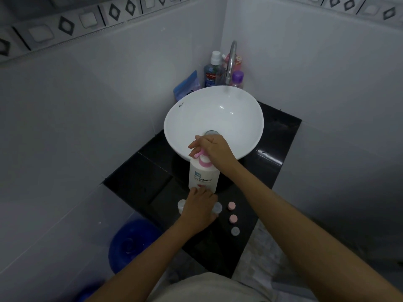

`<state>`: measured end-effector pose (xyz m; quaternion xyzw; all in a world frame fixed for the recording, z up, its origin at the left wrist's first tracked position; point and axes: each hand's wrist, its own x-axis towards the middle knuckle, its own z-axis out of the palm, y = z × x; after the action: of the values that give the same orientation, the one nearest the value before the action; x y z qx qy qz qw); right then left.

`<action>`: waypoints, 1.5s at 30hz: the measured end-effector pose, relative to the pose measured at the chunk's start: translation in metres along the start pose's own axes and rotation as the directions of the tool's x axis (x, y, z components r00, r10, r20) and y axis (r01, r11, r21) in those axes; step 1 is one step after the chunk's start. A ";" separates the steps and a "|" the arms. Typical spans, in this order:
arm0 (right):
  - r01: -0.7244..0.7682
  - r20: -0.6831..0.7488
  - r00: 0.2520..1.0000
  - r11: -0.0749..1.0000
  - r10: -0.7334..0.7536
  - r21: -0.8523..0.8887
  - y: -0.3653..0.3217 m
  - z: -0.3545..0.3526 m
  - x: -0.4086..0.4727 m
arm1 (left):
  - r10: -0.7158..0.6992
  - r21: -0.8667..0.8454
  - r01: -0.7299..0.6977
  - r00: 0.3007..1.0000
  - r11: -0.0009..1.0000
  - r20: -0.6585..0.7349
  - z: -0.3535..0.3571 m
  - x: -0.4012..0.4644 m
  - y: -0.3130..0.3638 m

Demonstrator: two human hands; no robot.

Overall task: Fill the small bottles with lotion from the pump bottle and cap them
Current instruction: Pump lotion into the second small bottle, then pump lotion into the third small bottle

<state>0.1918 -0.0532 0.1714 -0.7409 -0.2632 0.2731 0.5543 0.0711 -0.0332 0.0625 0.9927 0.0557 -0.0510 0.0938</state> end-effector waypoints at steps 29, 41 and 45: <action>-0.037 -0.017 0.999 0.999 0.037 0.012 -0.006 0.003 -0.001 | -0.394 -0.727 0.011 0.846 0.686 -0.359 -0.104 -0.035 -0.042; -0.029 -0.005 1.000 1.000 0.029 -0.012 0.014 0.005 0.008 | -0.471 -0.899 -0.033 0.843 0.438 -0.260 -0.099 -0.032 -0.042; -0.061 0.015 0.998 0.998 0.061 -0.030 0.017 0.005 0.004 | -0.475 -0.925 -0.017 0.854 0.381 -0.211 -0.097 -0.033 -0.041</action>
<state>0.1928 -0.0511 0.1534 -0.7544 -0.2488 0.2918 0.5328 0.0428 0.0223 0.1533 0.7462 0.2358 0.2027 0.5887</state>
